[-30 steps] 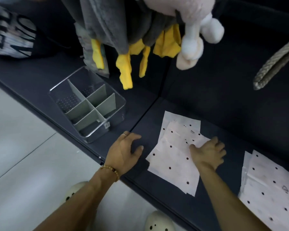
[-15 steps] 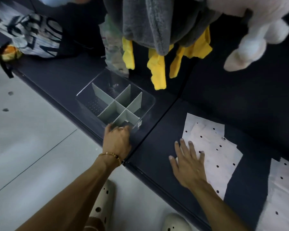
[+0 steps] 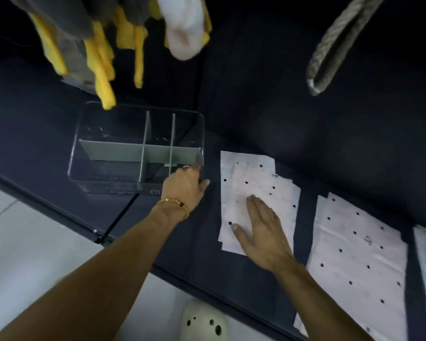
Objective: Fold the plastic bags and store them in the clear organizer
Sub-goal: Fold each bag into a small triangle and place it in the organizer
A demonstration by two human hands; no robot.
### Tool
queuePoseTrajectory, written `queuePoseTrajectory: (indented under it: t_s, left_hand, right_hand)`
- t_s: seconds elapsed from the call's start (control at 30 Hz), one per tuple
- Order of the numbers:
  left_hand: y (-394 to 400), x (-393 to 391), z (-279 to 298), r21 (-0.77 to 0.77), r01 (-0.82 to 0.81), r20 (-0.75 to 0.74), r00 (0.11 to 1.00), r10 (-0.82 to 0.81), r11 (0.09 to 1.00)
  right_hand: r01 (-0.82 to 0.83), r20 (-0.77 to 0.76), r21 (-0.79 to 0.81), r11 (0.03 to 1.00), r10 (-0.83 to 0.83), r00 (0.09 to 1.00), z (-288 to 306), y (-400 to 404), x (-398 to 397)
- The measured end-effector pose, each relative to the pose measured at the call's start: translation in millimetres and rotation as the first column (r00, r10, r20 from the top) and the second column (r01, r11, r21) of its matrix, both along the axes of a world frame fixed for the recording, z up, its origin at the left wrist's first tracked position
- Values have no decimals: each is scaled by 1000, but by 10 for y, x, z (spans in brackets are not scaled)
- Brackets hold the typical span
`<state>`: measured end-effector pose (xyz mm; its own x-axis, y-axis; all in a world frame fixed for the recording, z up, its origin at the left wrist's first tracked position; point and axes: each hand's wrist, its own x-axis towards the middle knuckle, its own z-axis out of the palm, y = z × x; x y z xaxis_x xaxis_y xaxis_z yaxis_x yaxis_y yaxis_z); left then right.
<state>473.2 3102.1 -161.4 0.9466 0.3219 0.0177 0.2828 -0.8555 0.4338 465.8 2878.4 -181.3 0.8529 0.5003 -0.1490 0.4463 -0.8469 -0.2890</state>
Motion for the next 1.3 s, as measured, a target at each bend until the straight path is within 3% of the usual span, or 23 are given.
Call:
queuePoseTrajectory:
  t_s: [0.1, 0.17, 0.23, 0.3, 0.5, 0.7, 0.87, 0.97, 1.03, 1.1, 1.17, 1.23, 1.3]
  left_hand:
    - [-92, -169, 12, 89, 5, 223, 974, -25, 996]
    - [-262, -408, -43, 115, 138, 346, 923, -169, 984]
    - [-474, -629, -173, 14, 381, 170, 910, -377, 925]
    - [-633, -729, -351, -51, 486, -64, 870, -488, 873]
    - [-916, -413, -450, -73, 409, 0, 912, -410, 910]
    - [-1024, -327, -365, -74, 425, 45, 905, -422, 902]
    - [-985, -433, -182, 34, 526, 120, 842, -526, 850]
    - [-913, -546, -23, 134, 536, 215, 805, -553, 833]
    - [-795, -701, 16, 230, 507, 282, 782, -556, 830]
    - [-618, -913, 32, 311, 502, 195, 797, -571, 807]
    - [-420, -1141, 49, 270, 516, 0, 844, -536, 813]
    - [-204, -1327, 26, 126, 487, -145, 871, -469, 864]
    - [-39, -1450, 41, -10, 432, -202, 883, -425, 902]
  right_hand:
    - [82, -2, -66, 994, -82, 997, 61, -488, -114]
    - [53, -37, -116, 992, -58, 998, 43, -722, -228]
    - [37, -86, -119, 992, -47, 995, -1, -817, -284]
    - [56, -72, -106, 993, -64, 995, -22, -822, -244]
    - [95, -6, -146, 985, -97, 995, 30, -845, -52]
    - [154, 16, 8, 988, -154, 988, 168, -943, -19]
    - [219, -12, 338, 915, -228, 974, 352, -880, -129]
    - [107, 103, 374, 921, -156, 982, 463, -810, -291]
    - [64, 209, 292, 954, -129, 969, 475, -736, -423]
    - [14, 119, 123, 992, -29, 992, 419, -553, -570]
    - [-76, -21, 31, 997, 77, 997, 301, -292, -722]
    - [-139, -19, 69, 988, 141, 990, 161, -55, -826]
    - [-97, -21, 161, 982, 102, 995, 116, 105, -878]
